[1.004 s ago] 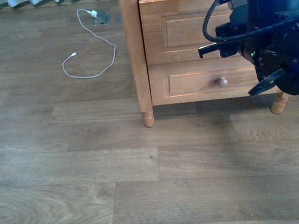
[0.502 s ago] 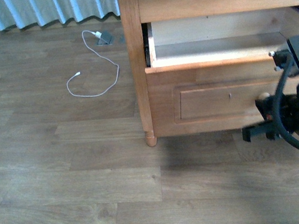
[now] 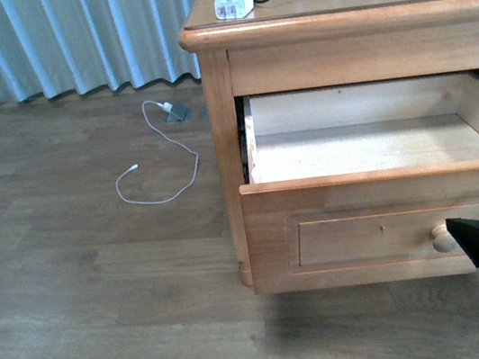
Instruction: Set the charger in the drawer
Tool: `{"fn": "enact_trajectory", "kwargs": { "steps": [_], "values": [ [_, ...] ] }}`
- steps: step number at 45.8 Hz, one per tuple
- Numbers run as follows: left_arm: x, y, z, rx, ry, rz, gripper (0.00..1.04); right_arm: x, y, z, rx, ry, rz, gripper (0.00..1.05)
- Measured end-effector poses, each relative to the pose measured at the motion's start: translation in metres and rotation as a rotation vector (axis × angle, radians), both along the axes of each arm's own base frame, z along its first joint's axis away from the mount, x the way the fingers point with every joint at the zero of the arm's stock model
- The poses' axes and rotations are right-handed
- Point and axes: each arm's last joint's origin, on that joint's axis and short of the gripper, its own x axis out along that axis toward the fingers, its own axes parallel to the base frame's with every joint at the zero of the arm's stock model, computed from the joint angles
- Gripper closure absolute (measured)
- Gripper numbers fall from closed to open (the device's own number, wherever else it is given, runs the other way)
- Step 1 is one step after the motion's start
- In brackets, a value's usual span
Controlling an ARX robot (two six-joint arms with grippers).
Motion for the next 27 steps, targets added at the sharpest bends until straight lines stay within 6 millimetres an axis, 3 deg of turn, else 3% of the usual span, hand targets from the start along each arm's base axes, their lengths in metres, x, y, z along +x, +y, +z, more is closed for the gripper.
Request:
{"fn": "enact_trajectory", "kwargs": {
  "steps": [4,7,14,19,27],
  "values": [
    [0.0,0.0,0.0,0.0,0.0,0.0,0.06,-0.011,-0.009,0.03,-0.014,-0.1,-0.012,0.06],
    [0.0,0.0,0.0,0.0,0.0,0.0,0.06,-0.022,-0.02,0.058,-0.012,-0.186,-0.041,0.09],
    [0.0,0.0,0.0,0.0,0.0,0.0,0.06,-0.046,-0.042,0.092,-0.002,-0.294,-0.094,0.08],
    [0.0,0.0,0.0,0.0,0.0,0.0,0.06,-0.062,-0.058,0.1,0.0,-0.34,-0.135,0.08],
    [0.0,0.0,0.0,0.0,0.0,0.0,0.06,-0.082,-0.073,0.09,0.034,-0.325,-0.202,0.08]
  ]
}}
